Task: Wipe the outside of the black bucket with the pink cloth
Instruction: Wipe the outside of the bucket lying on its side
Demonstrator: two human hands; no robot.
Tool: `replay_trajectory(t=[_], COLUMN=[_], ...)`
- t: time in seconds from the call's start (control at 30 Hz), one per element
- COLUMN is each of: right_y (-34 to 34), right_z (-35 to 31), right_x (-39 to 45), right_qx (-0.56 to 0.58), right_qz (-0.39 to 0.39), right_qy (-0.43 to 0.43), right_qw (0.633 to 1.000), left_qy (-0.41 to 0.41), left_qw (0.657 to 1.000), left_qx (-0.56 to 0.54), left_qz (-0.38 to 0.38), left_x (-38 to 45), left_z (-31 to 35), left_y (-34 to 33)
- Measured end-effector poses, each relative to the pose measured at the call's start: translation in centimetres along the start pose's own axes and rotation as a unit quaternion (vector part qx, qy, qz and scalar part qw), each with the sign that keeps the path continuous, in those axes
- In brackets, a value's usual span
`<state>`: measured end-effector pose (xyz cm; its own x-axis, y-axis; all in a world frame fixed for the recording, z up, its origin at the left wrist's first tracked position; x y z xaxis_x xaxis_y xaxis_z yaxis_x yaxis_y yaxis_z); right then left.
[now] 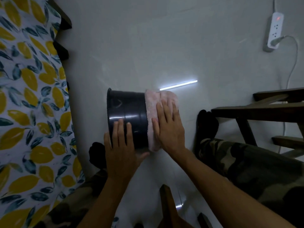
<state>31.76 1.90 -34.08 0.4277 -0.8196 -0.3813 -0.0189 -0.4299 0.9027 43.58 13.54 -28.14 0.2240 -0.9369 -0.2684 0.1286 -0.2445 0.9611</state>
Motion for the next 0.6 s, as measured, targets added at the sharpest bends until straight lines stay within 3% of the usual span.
replay_trajectory(t=[0.17, 0.37, 0.47, 0.6], right_y=[-1.1, -2.3, -1.9, -1.9], right_z=[0.6, 0.5, 0.1, -2.7], right_x=[-3.3, -6.3, -5.5, -4.3], right_qx=[0.043, 0.034, 0.018, -0.016], right_qz=[0.025, 0.033, 0.039, 0.021], right_qy=[0.027, 0.059, 0.099, 0.213], right_qw=[0.998, 0.997, 0.994, 0.977], left_qy=[-0.048, -0.054, -0.069, -0.078], left_qw=[0.997, 0.984, 0.979, 0.985], left_qx=[0.011, 0.039, 0.063, 0.040], left_qz=[0.055, -0.167, -0.182, -0.145], left_x=[3.5, 8.0, 7.6, 5.5], left_z=[-1.8, -3.7, -3.2, -2.4], left_y=[3.5, 0.9, 0.1, -0.4])
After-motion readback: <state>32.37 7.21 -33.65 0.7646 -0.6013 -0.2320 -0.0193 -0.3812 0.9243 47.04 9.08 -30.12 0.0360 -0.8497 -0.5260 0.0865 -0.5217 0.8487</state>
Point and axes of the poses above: each hand's wrist, its own x-axis towards the middle knuckle, its own y-axis out of the back of the hand, z = x × y, the point moved 9 cm from there along x, towards the middle knuckle, and after that the axes turned 6 degrees about -y, right-handed, at the moved point
